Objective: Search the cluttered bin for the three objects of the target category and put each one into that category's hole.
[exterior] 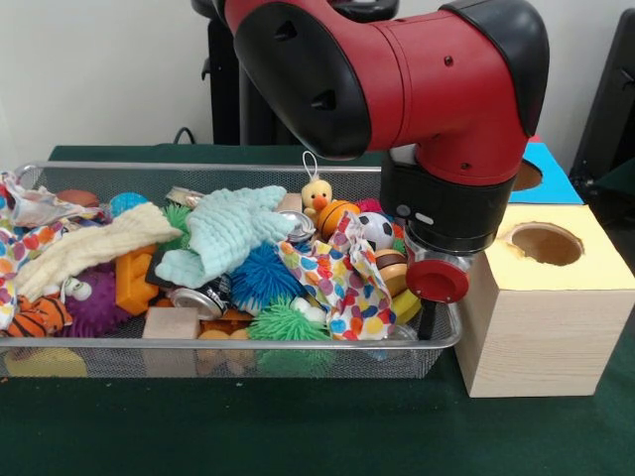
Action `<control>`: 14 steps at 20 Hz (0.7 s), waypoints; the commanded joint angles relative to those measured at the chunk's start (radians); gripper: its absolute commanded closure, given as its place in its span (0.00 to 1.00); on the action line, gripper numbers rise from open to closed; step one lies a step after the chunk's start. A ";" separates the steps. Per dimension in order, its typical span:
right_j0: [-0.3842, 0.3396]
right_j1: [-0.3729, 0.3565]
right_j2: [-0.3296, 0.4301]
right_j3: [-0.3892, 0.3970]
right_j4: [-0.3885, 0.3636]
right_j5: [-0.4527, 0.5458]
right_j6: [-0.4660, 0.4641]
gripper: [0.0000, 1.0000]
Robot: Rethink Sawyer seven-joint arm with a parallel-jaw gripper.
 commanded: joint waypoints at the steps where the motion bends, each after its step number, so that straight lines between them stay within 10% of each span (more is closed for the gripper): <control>1: -0.048 -0.023 0.068 -0.029 -0.019 -0.108 -0.277 0.00; 14: -0.097 -0.038 0.098 0.015 -0.038 -0.115 -0.312 0.00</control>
